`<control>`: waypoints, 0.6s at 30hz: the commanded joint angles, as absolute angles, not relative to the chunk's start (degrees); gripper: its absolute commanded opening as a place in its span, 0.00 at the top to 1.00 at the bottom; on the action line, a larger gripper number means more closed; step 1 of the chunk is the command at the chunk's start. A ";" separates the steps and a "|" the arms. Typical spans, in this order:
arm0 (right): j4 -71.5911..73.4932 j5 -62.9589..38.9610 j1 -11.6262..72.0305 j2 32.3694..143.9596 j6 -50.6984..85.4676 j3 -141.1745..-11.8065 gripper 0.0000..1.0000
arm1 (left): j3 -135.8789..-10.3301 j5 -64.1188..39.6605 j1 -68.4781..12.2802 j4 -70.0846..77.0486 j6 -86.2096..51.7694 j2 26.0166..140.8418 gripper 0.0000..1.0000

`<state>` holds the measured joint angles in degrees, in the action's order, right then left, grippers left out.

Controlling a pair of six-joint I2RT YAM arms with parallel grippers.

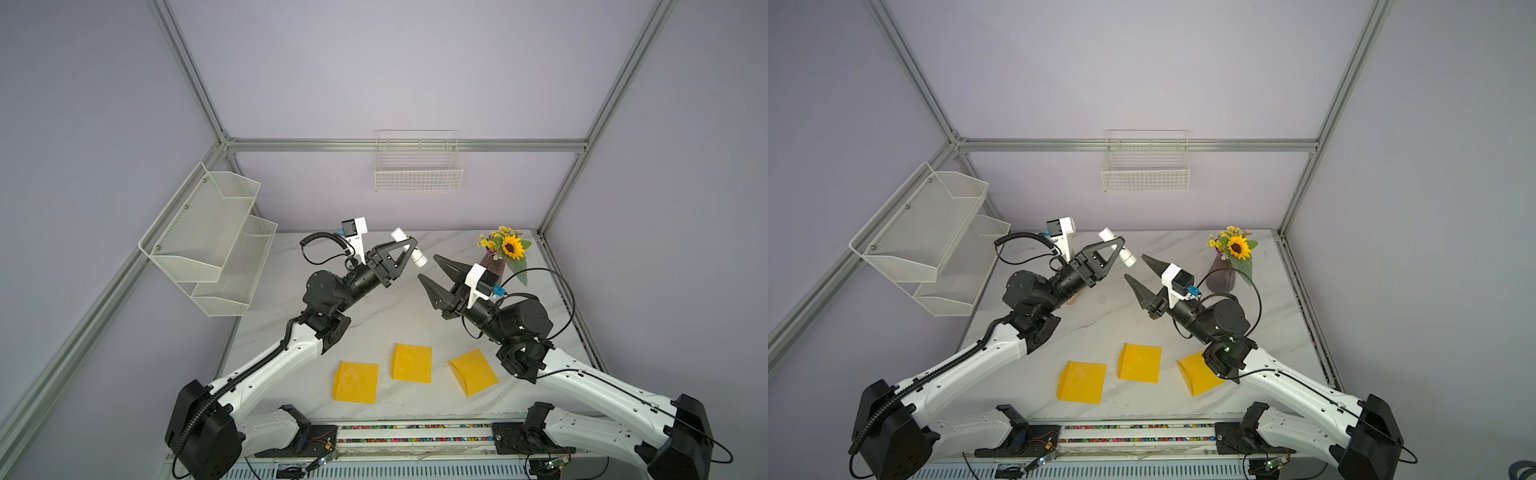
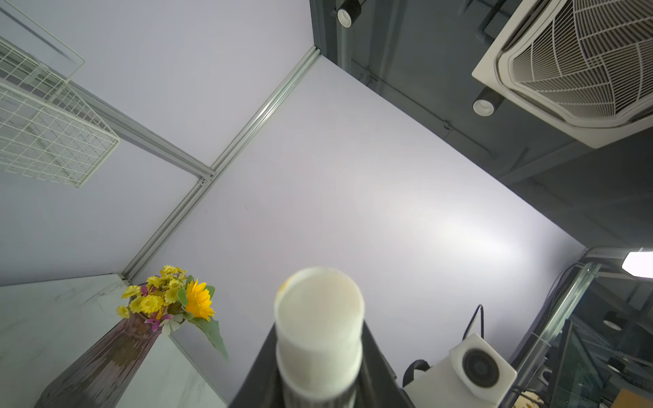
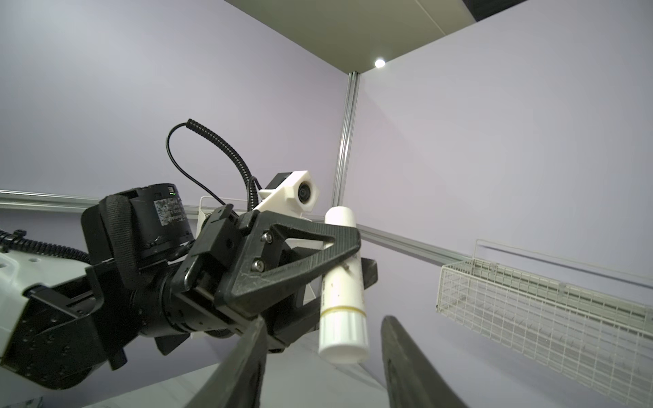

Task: Seal the envelope with a glue stick
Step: Unscrew the glue stick.

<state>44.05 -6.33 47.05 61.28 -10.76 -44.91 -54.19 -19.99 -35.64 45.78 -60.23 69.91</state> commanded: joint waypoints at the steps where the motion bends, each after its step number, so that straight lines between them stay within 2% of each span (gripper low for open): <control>1: 50.36 -7.10 47.37 63.71 -16.06 -47.92 0.47 | -56.62 -16.87 -35.56 49.96 -65.05 68.19 0.95; 18: 46.42 -6.18 47.33 68.89 -19.03 -52.95 0.63 | -57.13 -17.87 -35.51 54.64 -70.58 70.95 0.95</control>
<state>47.70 -7.09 47.05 68.69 -17.80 -51.57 -54.92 -17.74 -35.64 50.74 -68.71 70.91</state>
